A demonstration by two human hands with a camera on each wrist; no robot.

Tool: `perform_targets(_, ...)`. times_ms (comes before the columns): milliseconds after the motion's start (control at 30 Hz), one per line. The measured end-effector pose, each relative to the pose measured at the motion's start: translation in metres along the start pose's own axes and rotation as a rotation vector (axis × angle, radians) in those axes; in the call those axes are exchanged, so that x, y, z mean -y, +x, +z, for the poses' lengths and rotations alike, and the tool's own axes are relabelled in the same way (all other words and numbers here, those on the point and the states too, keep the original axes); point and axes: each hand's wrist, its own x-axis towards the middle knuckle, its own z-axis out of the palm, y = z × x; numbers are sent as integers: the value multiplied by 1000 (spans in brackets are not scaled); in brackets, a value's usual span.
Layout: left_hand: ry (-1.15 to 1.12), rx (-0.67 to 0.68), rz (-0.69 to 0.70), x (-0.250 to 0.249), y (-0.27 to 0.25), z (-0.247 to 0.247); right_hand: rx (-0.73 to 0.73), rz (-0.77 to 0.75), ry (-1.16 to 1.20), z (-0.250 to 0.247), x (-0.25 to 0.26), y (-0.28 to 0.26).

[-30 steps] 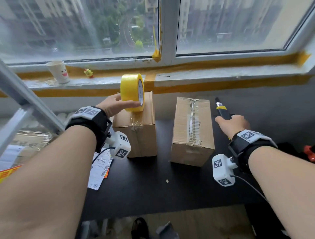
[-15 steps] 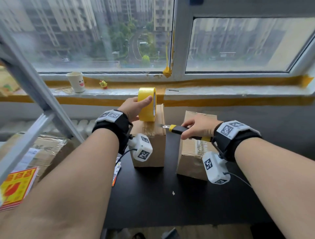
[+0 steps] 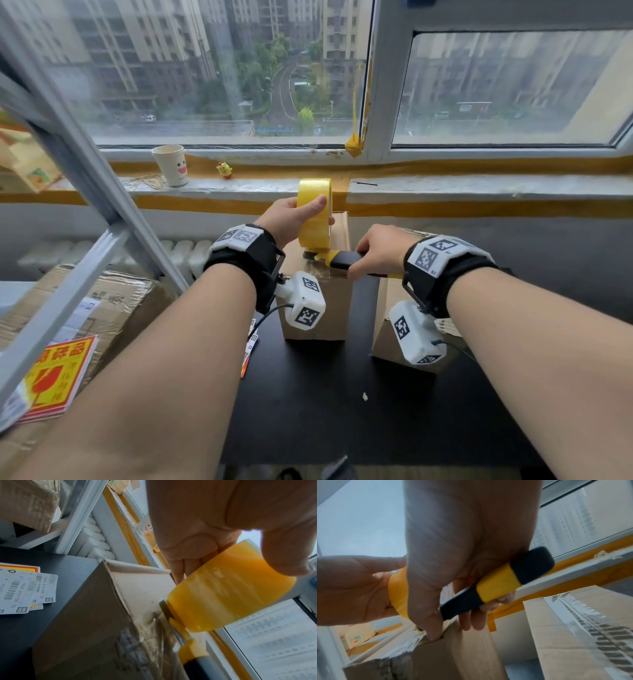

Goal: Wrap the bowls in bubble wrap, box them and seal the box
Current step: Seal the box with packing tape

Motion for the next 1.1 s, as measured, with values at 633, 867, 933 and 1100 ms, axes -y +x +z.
perform_targets(633, -39, 30, 40, 1, -1, 5, 10, 42, 108, -7, -7, -5)
perform_targets(867, -98, -21, 48, 4, -3, -2, -24, 110, 118, -11, -37, -13)
perform_targets(933, -171, -76, 45, 2, -3, -2, -23, 117, 144, -10, -40, -14)
perform_targets(1100, -167, -155, -37, -17, 3, -4, -100, 155, 250, -10, -37, -13)
